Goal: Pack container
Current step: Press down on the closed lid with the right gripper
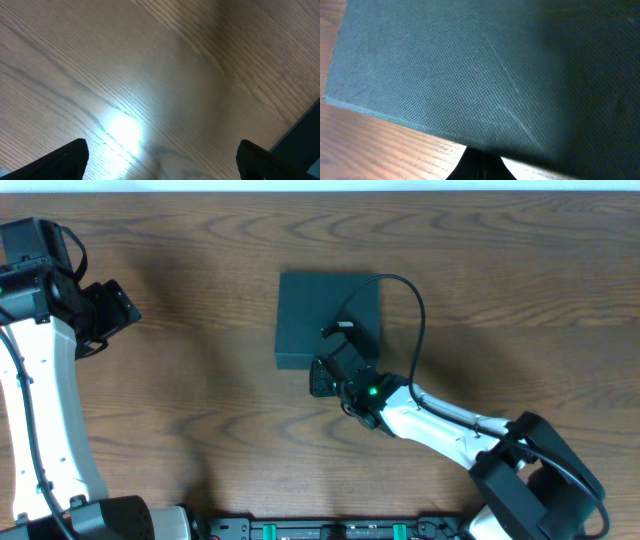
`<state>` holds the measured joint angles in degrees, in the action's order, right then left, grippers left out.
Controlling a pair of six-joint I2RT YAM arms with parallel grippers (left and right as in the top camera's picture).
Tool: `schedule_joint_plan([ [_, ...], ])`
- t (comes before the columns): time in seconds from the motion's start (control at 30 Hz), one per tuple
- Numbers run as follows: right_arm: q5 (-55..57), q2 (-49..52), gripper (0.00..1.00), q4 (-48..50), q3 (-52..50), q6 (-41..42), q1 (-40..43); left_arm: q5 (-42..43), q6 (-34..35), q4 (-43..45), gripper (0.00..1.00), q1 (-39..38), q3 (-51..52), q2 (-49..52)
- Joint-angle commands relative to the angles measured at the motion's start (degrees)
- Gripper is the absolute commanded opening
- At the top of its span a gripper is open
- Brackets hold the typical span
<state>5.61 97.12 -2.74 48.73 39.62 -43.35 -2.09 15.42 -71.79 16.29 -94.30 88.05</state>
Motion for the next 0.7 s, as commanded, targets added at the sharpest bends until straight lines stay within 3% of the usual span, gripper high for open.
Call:
schedule_joint_plan([
  [0.0, 7.0, 0.6, 0.01, -0.2, 1.0, -1.2, 1.1, -0.4, 0.0, -0.2, 0.95, 0.2, 0.1, 0.0],
  [0.67, 1.9, 0.6, 0.01, 5.9, 1.0, 4.1, 2.9, -0.4, 0.0, -0.2, 0.95, 0.2, 0.1, 0.0],
])
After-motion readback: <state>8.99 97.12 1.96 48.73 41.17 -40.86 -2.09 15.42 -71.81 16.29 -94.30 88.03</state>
